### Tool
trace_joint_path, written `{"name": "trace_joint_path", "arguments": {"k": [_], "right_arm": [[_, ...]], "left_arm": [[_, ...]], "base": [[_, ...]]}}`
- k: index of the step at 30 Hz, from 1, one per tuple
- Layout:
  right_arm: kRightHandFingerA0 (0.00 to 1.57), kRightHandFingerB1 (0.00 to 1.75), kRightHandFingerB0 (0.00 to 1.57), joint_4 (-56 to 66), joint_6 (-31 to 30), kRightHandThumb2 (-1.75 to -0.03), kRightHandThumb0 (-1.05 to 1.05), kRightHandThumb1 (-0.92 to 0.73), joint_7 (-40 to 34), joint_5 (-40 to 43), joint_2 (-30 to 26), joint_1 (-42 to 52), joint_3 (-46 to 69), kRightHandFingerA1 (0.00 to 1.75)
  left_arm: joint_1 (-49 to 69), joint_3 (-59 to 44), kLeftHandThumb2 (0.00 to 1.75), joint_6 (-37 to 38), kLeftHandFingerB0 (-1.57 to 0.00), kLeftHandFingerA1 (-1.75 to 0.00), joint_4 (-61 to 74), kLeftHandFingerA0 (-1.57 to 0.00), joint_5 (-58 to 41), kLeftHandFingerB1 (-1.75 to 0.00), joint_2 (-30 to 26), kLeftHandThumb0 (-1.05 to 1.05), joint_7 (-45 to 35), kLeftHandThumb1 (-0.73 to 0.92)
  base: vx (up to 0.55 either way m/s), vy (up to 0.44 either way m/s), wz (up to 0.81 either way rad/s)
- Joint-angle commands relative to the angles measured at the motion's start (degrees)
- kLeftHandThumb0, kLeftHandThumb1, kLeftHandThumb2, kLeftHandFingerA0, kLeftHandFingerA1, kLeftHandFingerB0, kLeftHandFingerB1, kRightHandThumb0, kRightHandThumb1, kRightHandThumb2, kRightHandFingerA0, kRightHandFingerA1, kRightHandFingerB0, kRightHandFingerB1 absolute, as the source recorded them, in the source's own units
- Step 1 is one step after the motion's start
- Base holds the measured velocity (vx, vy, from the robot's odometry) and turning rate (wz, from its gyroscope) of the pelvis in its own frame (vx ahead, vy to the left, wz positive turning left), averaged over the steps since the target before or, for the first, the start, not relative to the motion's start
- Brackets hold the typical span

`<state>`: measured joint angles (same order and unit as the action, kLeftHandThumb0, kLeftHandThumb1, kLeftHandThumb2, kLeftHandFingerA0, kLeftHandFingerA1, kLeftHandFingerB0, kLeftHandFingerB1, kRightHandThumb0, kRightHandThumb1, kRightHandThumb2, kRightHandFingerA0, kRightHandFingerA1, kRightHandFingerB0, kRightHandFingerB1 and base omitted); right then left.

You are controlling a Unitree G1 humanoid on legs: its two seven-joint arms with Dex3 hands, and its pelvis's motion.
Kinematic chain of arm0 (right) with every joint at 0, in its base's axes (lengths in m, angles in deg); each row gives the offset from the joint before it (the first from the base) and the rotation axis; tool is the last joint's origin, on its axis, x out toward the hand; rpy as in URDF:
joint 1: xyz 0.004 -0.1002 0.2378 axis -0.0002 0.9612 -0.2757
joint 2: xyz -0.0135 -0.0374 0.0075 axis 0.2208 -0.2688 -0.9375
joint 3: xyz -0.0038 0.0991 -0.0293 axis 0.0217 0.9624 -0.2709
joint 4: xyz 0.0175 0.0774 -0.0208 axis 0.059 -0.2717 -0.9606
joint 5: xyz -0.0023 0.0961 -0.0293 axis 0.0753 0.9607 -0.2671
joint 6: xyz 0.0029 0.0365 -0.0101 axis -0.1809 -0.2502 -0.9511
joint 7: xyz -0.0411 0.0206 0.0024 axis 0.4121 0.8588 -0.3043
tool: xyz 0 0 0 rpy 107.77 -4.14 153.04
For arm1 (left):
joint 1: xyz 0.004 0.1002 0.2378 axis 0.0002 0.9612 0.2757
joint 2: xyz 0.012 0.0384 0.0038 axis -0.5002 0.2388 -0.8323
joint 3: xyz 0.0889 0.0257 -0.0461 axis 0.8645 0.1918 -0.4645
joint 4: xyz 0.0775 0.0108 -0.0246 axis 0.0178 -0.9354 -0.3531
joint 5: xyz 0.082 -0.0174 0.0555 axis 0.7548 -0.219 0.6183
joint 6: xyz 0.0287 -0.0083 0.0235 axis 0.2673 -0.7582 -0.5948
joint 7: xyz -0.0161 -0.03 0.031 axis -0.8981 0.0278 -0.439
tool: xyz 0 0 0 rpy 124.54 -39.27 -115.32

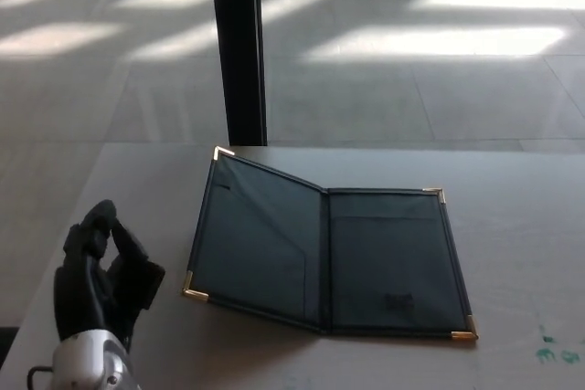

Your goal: The robot uses its left hand to push the cover of the diary kept in the middle of the desk to close it

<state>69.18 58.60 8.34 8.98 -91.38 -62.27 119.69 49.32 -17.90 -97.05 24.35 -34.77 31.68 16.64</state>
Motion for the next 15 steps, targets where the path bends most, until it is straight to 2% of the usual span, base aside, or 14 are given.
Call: {"name": "trace_joint_path", "arguments": {"k": [1,2,3,4,5,6,8,9,10,11,12,13,14,15], "right_arm": [[0.99,0.49,0.74,0.88,-1.12,-0.69,-0.99,-0.91,-0.59,1.03,-0.82,0.33,0.6,0.63],[1.01,0.48,0.75,0.59,-0.75,-0.7,-0.99,-0.9,-0.56,0.98,-0.72,0.05,0.5,0.62],[1.01,0.48,0.75,0.21,-0.28,-0.7,-0.99,-0.9,-0.53,0.91,-0.58,-0.29,0.37,0.62],[0.99,0.48,0.74,0.16,-0.36,-0.7,-1.0,-0.9,-0.49,1.09,-0.59,-0.45,0.44,0.61],[1.01,0.48,0.76,0.37,-0.64,-0.69,-0.99,-0.9,-0.83,1.07,-0.58,-0.5,0.47,0.61],[1.0,0.48,0.75,0.28,-0.57,-0.7,-1.01,-0.9,-0.7,1.09,-0.7,-0.56,0.5,0.6],[1.0,0.5,0.74,0.3,-0.26,-0.69,-0.99,-0.9,-0.19,1.2,-0.71,-0.46,0.44,0.62],[1.0,0.5,0.74,0.25,-0.17,-0.69,-0.99,-0.91,-0.03,1.31,-0.76,-0.45,0.53,0.62],[0.98,0.5,0.71,-0.31,0.68,-0.69,-0.98,-0.92,0.15,0.58,-1.02,-0.61,0.11,0.61],[0.99,0.48,0.74,-0.28,0.35,-0.7,-1.01,-0.9,-0.07,0.7,-0.98,-0.76,0.16,0.59],[0.99,0.48,0.74,0.1,-0.72,-0.7,-1.01,-0.9,-0.52,1.36,-0.78,-0.9,0.53,0.59],[0.99,0.49,0.74,0.23,-0.65,-0.7,-1.0,-0.9,-0.57,1.25,-0.74,-0.92,0.42,0.6],[0.99,0.49,0.74,0.41,-0.57,-0.7,-1.0,-0.9,-0.64,1.12,-0.68,-0.95,0.27,0.6],[1.02,0.48,0.77,-0.09,-0.25,-0.68,-0.98,-0.9,-1.18,0.81,-0.61,-1.32,0.27,0.59]], "left_arm": [[-3.48,-9.49,1.2,-6.31,0.0,-0.9,-6.96,-0.42,-17.67,-0.32,14.57,-0.83,10.1,0.84],[-4.3,-9.79,0.86,-6.23,0.0,-0.97,-7.71,-0.38,-17.77,-0.3,14.01,-0.9,10.54,0.91],[-5.31,-10.2,0.86,-6.11,0.0,-0.97,-8.62,-0.38,-17.75,-0.3,13.37,-0.9,11.03,0.91],[-5.82,-9.93,1.23,-5.62,0.0,-0.8,-9.35,-0.37,-16.95,-0.29,12.57,-0.89,10.74,0.87],[-6.41,-9.84,0.86,-5.38,0.0,-0.8,-9.61,-0.33,-16.24,-0.31,12.16,-0.91,11.26,0.92],[-7.03,-9.87,1.21,-5.21,0.0,-0.73,-10.02,-0.35,-15.81,-0.33,11.73,-0.83,11.35,0.82],[-7.85,-10.1,1.19,-4.16,-0.03,-0.74,-10.64,-0.37,-14.85,-0.37,11.43,-0.84,12.11,0.82],[-8.18,-10.52,0.82,-3.48,0.0,-0.91,-11.0,-0.34,-15.38,-0.35,11.53,-0.88,12.39,0.92],[-8.12,-11.06,0.84,-3.9,0.0,-0.88,-10.8,-0.31,-17.49,-0.3,12.04,-0.89,12.59,0.92],[-7.76,-11.15,0.85,-4.4,0.0,-0.92,-10.65,-0.32,-18.85,-0.22,12.28,-0.88,12.39,0.92],[-7.27,-10.92,0.85,-4.78,0.0,-0.92,-10.65,-0.32,-19.95,-0.22,12.27,-0.88,12.05,0.92],[-7.23,-10.63,1.26,-4.82,-0.01,-1.12,-10.9,-0.55,-20.02,-0.31,12.23,-0.86,12.34,0.85],[-7.18,-10.3,1.26,-4.89,-0.01,-1.12,-11.2,-0.55,-20.04,-0.31,12.2,-0.86,12.66,0.85],[-6.16,-9.11,1.2,-5.75,0.0,-0.85,-11.4,-0.36,-20.73,-0.28,12.67,-0.89,11.69,0.84]], "base": [[0.0,0.0,0.0],[0.0,0.0,0.0],[0.0,0.0,0.0],[0.0,0.0,0.0],[0.0,0.0,0.0],[0.0,0.0,0.0],[0.0,0.0,0.0],[0.0,0.0,0.0],[0.0,0.0,0.0],[0.0,0.0,0.0],[0.0,0.0,0.0],[0.0,0.0,0.0],[0.0,0.0,0.0],[0.0,0.0,0.0]]}}
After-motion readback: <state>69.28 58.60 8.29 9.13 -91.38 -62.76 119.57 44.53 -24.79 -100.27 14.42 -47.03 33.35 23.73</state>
